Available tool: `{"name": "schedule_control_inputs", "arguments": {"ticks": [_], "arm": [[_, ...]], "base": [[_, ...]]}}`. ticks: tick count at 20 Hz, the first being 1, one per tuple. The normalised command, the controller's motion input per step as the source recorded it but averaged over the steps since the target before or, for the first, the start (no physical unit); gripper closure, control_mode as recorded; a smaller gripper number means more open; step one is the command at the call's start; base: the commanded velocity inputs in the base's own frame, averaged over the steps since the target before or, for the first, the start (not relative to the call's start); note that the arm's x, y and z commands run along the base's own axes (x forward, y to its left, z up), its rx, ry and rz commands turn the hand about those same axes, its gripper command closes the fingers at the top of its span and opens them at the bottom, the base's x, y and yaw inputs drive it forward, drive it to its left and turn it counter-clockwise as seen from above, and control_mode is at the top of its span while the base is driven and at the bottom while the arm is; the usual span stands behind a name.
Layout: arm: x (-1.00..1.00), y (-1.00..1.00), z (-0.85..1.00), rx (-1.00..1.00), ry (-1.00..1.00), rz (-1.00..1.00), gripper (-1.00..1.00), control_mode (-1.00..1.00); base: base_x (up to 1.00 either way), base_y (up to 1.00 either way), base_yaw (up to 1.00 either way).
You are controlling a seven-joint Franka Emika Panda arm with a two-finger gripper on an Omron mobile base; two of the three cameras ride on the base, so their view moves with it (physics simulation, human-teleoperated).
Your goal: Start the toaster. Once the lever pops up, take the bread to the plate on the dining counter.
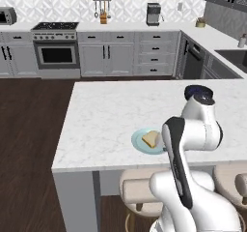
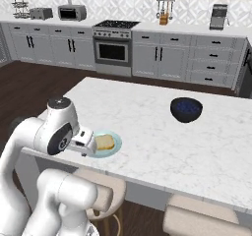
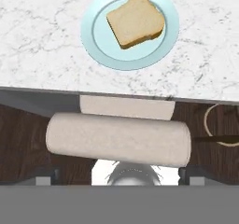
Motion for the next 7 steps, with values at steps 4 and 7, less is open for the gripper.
{"name": "schedule_control_inputs", "arguments": {"ticks": [4,7], "arm": [[-1.00,0.09,0.15,-0.09,-0.17,-0.01,-1.00,-1.00],[-1.00,0.00,0.01,-0.12,-0.44,0.00,-1.00,-1.00]], "base": [[0.00,0.00,0.00],[0.00,0.00,0.00]]}}
